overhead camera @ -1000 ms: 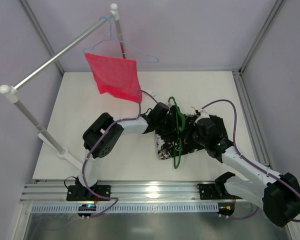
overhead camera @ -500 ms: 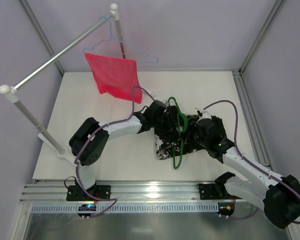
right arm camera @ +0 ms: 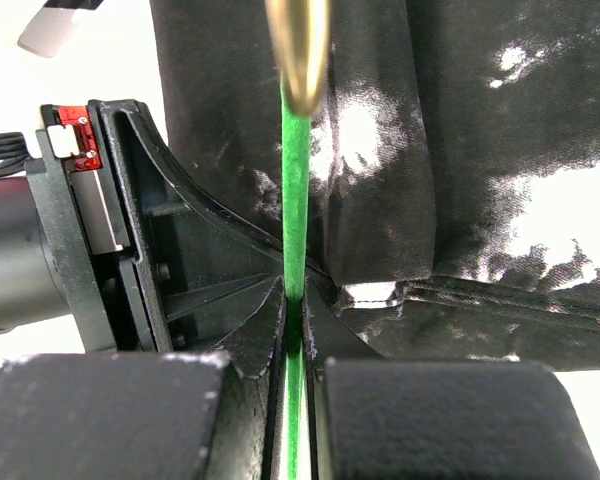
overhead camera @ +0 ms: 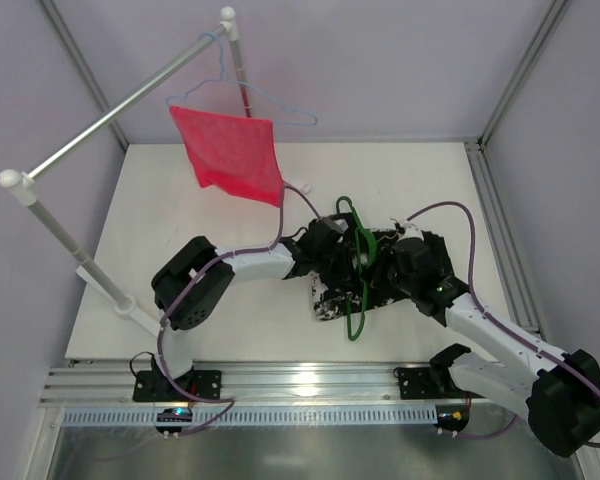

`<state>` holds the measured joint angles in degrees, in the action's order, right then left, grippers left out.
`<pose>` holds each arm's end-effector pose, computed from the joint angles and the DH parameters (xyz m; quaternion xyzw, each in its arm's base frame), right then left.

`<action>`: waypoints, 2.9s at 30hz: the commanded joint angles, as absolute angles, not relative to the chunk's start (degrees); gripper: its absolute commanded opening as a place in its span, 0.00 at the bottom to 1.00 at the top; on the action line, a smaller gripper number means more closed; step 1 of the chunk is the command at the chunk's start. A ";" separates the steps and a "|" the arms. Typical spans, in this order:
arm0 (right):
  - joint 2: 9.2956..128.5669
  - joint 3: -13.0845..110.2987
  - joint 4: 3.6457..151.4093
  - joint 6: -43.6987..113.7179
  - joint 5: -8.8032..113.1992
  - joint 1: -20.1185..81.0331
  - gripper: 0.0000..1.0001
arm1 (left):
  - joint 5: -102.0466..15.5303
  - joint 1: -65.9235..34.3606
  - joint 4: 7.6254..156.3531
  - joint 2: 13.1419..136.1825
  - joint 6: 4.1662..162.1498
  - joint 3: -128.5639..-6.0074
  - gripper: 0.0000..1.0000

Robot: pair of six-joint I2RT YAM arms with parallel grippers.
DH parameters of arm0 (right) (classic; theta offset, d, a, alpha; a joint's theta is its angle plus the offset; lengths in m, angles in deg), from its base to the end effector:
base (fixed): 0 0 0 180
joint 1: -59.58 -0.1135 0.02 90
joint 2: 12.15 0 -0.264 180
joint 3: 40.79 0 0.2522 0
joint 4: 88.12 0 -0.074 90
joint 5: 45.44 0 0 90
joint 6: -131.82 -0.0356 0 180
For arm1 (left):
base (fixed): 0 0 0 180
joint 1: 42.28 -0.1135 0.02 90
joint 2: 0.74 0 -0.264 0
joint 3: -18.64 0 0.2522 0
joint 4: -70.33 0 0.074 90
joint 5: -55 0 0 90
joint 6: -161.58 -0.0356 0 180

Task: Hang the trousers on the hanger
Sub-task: Place trousers on hanger

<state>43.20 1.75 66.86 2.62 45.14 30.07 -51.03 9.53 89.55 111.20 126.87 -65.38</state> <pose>0.1760 0.1000 0.2075 0.0736 0.8951 0.2519 0.3604 0.2489 -0.3323 0.1610 0.0229 0.9229 -0.3681 0.1105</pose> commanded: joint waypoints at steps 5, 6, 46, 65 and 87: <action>42.43 5.58 68.02 2.98 47.89 29.61 0.14 | -46.35 9.40 93.22 107.55 126.60 -64.29 0.28; 42.00 5.84 67.93 3.24 48.77 29.61 0.21 | -45.20 8.35 94.71 106.41 126.51 -64.37 0.31; 42.25 -3.47 81.54 -2.56 51.41 21.35 0.30 | -35.52 10.45 78.90 92.95 115.08 -56.11 0.57; 39.43 5.13 65.29 6.66 48.23 29.05 0.66 | -22.25 10.89 88.84 96.11 116.40 -58.31 0.00; 62.81 6.90 82.07 14.23 66.61 45.61 0.71 | -27.17 10.81 84.71 101.65 114.56 -61.82 0.05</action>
<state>60.91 5.75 77.15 11.89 64.02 45.43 -26.07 10.78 86.90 101.14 115.70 -59.21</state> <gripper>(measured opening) 0.712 0.094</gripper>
